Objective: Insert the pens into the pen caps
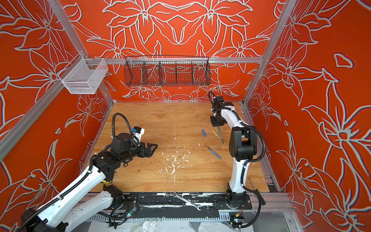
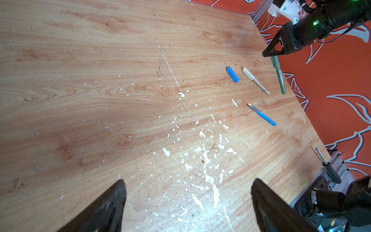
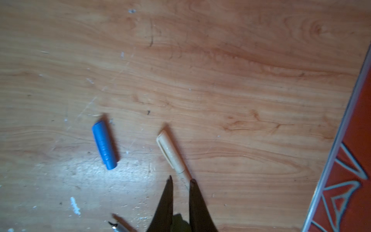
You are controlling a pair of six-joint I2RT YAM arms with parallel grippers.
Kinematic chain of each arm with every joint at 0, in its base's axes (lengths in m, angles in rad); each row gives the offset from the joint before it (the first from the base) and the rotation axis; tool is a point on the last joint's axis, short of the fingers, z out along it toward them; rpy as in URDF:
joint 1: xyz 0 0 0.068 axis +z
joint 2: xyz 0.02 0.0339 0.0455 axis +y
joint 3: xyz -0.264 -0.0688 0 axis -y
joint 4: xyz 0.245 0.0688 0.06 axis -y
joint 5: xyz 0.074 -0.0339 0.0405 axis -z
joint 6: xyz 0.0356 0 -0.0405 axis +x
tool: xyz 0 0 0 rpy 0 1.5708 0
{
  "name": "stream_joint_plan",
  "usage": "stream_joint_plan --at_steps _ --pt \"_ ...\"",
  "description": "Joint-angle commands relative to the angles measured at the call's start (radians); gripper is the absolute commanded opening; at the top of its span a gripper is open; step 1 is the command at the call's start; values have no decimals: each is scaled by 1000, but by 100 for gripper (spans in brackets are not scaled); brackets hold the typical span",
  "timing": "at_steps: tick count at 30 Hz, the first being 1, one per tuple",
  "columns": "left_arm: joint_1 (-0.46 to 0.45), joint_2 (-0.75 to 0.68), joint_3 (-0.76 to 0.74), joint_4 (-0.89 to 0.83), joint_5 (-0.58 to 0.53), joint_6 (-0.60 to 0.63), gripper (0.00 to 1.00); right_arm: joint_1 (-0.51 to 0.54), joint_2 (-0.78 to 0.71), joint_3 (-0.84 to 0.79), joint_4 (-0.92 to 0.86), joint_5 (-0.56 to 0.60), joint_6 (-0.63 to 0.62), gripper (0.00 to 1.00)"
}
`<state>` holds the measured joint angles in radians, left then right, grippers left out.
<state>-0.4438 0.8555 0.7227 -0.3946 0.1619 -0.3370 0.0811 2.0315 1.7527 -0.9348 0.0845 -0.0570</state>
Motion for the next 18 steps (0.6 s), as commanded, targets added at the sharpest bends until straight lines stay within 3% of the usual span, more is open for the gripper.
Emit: stream_joint_plan --at_steps 1,6,18 --pt "8 -7 9 0 13 10 97 -9 49 65 -34 130 -74 0" --pt "8 -18 -3 3 1 5 97 -36 118 91 38 195 -107 0" --pt "8 -15 -13 13 -5 -9 97 -71 261 202 56 100 -153 0"
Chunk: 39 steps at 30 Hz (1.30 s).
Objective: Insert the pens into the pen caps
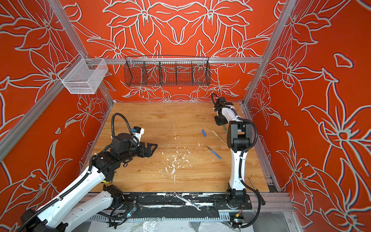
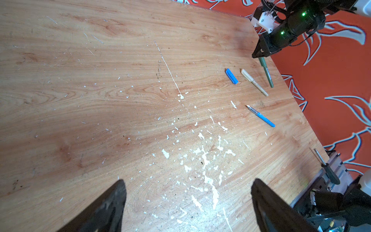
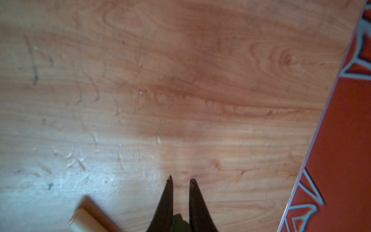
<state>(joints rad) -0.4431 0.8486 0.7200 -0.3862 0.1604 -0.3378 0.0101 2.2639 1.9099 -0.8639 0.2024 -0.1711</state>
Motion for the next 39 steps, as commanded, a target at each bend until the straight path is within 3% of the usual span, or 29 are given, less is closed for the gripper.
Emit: stream_joint_plan --at_steps 1,4,13,31,37,39 --pt "7 -11 -11 3 -7 -10 97 -2 37 52 -17 -23 -39 0" --pt "7 -20 -13 3 -13 -10 97 -4 61 71 -22 -40 -41 0" --pt "7 -17 -13 -2 -16 -9 97 -10 87 69 -36 -81 -40 13" --pt "7 -44 -19 -17 -24 -3 97 -22 59 20 -24 -173 2 59" --pt "7 -53 -22 -10 29 11 97 -62 7 -56 19 -414 114 69" --pt "7 -48 -23 -9 37 7 97 -63 -12 -93 50 -436 137 70"
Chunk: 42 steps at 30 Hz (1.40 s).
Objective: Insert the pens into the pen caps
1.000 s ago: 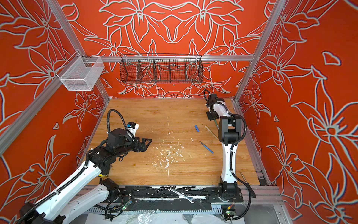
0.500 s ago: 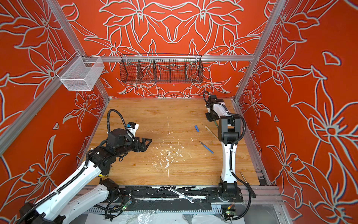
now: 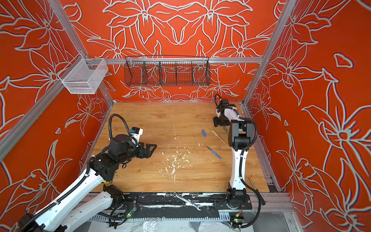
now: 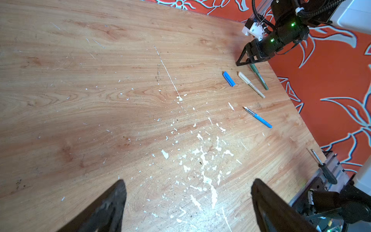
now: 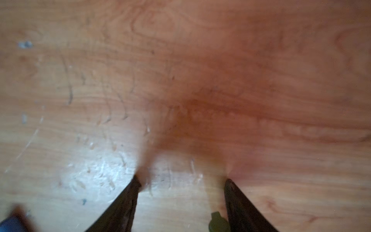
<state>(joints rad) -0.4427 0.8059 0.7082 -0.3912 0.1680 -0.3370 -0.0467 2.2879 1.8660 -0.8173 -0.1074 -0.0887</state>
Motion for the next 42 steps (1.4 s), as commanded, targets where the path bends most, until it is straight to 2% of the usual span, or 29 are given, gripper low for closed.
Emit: stream_joint_plan --at_steps 1,6,9,14,21,27,34,38,40,42 --pt "8 -3 -14 2 33 5 97 -6 -44 -63 15 -126 59 71" --pt "7 12 -33 58 93 -7 97 -7 -96 -125 80 -122 70 72" --pt "6 27 -28 58 101 -2 97 -8 -140 -146 100 -82 82 72" --pt "5 38 -37 90 119 -6 97 -8 -220 -142 78 -117 103 72" --pt "2 58 -41 111 136 -4 97 -8 -289 -178 42 -106 136 72" --pt "-46 138 -68 262 171 -36 97 -8 -317 -230 81 -144 160 72" --pt "-128 257 -3 270 130 -3 97 -7 -287 -220 87 -141 145 71" --pt "-128 240 -4 250 82 2 97 -5 -316 -236 95 -146 138 69" --pt "-128 209 -6 223 25 9 97 10 -363 -282 102 -175 127 64" --pt "-128 190 -4 193 -24 15 97 40 -432 -346 99 -169 149 64"
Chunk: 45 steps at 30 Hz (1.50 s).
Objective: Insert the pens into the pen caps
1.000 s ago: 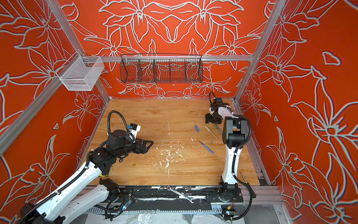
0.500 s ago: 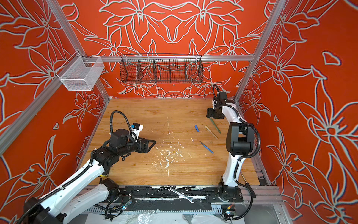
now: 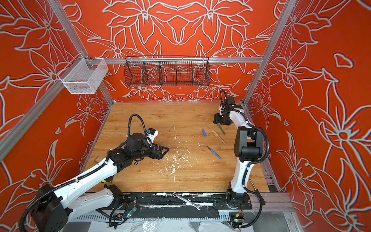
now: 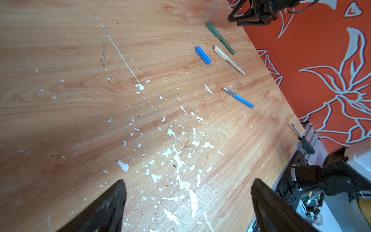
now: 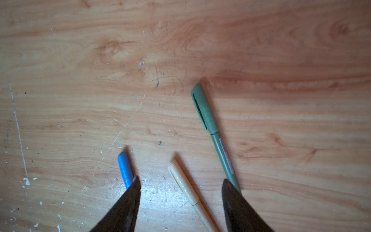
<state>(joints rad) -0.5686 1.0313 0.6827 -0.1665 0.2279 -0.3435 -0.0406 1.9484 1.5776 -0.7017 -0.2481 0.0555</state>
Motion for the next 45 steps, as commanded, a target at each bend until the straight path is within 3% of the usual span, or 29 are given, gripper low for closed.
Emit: stream_joint_plan --at_steps 1,9,17,29,39,45 --pt "-2 -72 25 -48 -108 20 97 55 -136 -104 -16 -28 21 65" --pt "3 -184 29 -140 -161 13 97 233 -412 -507 17 135 253 70" --pt "4 -206 12 -171 -171 19 97 248 -508 -704 88 135 345 74" --pt "7 -219 -1 -166 -188 29 97 210 -535 -795 132 166 331 78" --pt "7 -222 -3 -161 -174 30 97 128 -476 -798 158 5 300 80" --pt "8 -211 1 -160 -176 34 97 126 -444 -804 142 -29 303 80"
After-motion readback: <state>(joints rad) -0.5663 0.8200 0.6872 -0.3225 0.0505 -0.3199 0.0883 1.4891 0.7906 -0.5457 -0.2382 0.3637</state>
